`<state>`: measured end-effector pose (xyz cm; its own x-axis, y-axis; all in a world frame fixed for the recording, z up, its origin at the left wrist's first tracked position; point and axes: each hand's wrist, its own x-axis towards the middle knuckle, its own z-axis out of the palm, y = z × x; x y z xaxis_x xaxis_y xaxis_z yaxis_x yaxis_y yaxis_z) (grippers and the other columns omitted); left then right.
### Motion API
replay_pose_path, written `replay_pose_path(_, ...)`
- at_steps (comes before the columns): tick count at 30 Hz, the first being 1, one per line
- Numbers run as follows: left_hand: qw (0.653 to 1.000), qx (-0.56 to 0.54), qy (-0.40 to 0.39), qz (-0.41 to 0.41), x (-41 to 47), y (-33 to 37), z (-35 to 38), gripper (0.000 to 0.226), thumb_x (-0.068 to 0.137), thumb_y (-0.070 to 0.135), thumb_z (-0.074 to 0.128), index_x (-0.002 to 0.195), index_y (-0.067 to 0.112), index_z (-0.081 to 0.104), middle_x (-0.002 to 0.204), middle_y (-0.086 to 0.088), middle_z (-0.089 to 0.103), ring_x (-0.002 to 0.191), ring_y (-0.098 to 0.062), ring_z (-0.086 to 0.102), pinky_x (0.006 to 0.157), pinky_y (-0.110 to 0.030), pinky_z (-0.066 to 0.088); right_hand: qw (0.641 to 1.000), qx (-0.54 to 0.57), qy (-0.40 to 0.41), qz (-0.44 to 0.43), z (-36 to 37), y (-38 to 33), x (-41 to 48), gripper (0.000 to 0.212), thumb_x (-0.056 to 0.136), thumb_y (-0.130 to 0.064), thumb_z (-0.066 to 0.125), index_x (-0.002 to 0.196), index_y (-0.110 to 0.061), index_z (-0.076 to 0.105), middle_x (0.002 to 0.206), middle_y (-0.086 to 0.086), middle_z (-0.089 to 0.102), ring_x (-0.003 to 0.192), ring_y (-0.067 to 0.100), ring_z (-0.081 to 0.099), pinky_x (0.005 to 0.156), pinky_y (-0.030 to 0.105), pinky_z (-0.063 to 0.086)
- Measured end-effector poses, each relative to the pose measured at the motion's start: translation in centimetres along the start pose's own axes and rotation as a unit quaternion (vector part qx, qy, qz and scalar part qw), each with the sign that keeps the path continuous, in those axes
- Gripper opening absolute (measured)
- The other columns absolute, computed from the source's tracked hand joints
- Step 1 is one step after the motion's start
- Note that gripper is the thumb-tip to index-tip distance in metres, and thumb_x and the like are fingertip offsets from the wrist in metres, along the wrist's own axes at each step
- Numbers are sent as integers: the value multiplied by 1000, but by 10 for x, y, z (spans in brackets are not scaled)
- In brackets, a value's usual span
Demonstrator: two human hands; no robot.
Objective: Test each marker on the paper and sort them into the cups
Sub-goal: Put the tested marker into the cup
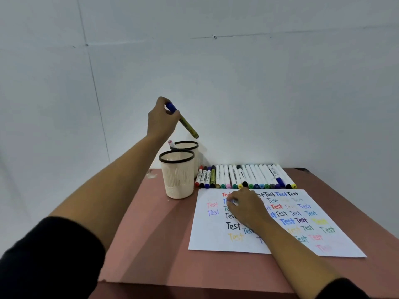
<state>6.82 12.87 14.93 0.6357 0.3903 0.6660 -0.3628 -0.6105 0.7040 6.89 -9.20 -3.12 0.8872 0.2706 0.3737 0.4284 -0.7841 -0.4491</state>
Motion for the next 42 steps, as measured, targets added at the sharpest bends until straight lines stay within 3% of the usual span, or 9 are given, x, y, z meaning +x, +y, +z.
replay_pose_path(5, 998, 58, 16, -27, 16, -17, 10, 17, 86, 16, 56, 100, 10, 49, 90, -9, 59, 63, -19, 53, 52, -25, 44, 1000, -10, 7, -1, 2, 0, 2, 22, 91, -27, 55, 107, -22, 70, 109, 3, 61, 106, 21, 55, 90, 35, 47)
replay_pose_path(10, 987, 134, -65, -60, 7, -45, 31, 22, 85, 18, 57, 105, 9, 51, 98, -11, 62, 77, -27, 62, 65, -34, 49, 1000, -24, 7, -6, 3, 1, 3, 23, 91, -29, 54, 109, -24, 68, 112, 2, 60, 107, 20, 54, 91, 33, 46)
replay_pose_path(15, 978, 150, -124, -76, -1, -53, 44, 30, 86, 16, 58, 114, 6, 52, 100, -8, 57, 79, -18, 51, 63, -23, 36, 999, -32, 9, -7, 3, 1, 5, 23, 91, -29, 54, 109, -26, 68, 113, 1, 60, 108, 19, 53, 92, 33, 45)
replay_pose_path(20, 980, 141, -114, -77, 4, -52, 37, 29, 83, 18, 60, 109, 7, 58, 112, -10, 59, 87, -17, 51, 71, -26, 39, 1000, -29, 10, -8, 2, 1, 4, 23, 92, -29, 54, 110, -25, 67, 114, 2, 59, 109, 20, 51, 92, 33, 44)
replay_pose_path(24, 990, 103, -89, -33, -7, -35, 35, 26, 87, 20, 57, 109, 9, 59, 109, -6, 61, 87, -14, 54, 74, -24, 43, 1000, -17, 12, -6, 1, 0, 3, 22, 92, -28, 55, 109, -24, 68, 113, 3, 59, 109, 21, 52, 93, 34, 45)
replay_pose_path(28, 991, 41, -122, 46, -49, -7, 44, 21, 90, 19, 56, 108, 9, 60, 98, 1, 61, 83, -8, 58, 71, -9, 43, 1000, -6, 13, -8, 1, -1, 2, 21, 92, -26, 56, 108, -22, 69, 112, 5, 59, 108, 22, 53, 92, 35, 45)
replay_pose_path(30, 982, 39, -170, 71, -75, -3, 51, 19, 91, 19, 55, 107, 10, 61, 97, 3, 62, 89, -10, 59, 78, -16, 46, 1000, -2, 13, -7, 0, -1, 1, 21, 91, -26, 57, 107, -21, 69, 112, 6, 59, 108, 23, 53, 91, 35, 46)
replay_pose_path(34, 968, 71, -225, 81, -119, -20, 62, 18, 91, 15, 53, 101, 6, 65, 97, -4, 68, 85, -15, 61, 78, -25, 48, 1000, 5, 16, -7, -2, -3, 0, 20, 90, -26, 59, 105, -20, 71, 109, 7, 61, 107, 23, 55, 89, 35, 48)
replay_pose_path(42, 962, 106, -253, -1, -151, -71, 65, 21, 92, 16, 50, 103, 7, 66, 103, -5, 68, 88, -12, 57, 77, -22, 41, 1000, -17, 13, -10, -4, -6, -1, 23, 92, -23, 54, 107, -15, 69, 109, 9, 61, 105, 24, 56, 87, 36, 49)
